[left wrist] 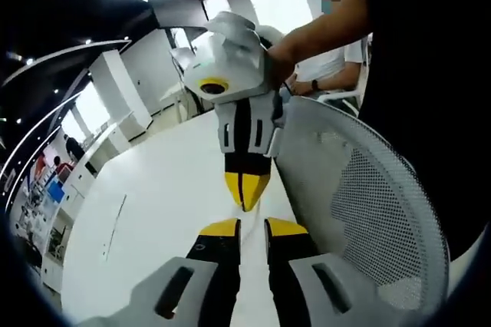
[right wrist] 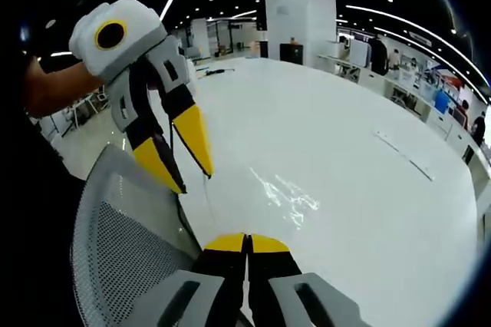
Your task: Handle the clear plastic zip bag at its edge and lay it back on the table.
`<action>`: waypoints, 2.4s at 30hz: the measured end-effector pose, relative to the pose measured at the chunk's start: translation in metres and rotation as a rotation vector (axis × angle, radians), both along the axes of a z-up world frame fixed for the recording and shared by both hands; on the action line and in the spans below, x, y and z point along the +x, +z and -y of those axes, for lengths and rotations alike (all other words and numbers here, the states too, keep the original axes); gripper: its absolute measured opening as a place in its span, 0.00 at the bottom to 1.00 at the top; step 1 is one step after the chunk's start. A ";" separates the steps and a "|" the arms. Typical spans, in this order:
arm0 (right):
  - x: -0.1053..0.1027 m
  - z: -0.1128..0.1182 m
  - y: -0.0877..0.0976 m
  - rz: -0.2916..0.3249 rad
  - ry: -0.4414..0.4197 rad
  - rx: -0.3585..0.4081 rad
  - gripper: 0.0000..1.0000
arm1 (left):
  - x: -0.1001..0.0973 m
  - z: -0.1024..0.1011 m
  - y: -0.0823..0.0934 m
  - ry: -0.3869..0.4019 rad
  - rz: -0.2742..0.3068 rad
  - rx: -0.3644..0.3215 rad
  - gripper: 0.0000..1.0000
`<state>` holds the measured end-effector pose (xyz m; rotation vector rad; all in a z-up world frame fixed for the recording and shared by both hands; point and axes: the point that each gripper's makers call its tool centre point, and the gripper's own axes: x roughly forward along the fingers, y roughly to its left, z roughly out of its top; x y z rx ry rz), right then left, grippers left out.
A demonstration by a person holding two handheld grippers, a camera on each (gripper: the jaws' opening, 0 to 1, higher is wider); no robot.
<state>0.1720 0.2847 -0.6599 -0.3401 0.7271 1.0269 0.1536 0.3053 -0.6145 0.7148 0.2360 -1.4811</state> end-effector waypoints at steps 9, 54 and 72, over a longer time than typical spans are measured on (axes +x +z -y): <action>0.002 -0.002 0.004 -0.002 -0.010 -0.007 0.00 | 0.002 0.001 -0.017 0.007 0.038 0.048 0.05; 0.041 -0.014 0.079 0.193 -0.197 0.223 0.00 | 0.011 -0.007 -0.035 0.125 0.004 0.071 0.00; 0.051 -0.009 0.085 0.235 -0.231 0.219 0.00 | 0.020 -0.015 -0.017 0.224 -0.021 -0.041 0.00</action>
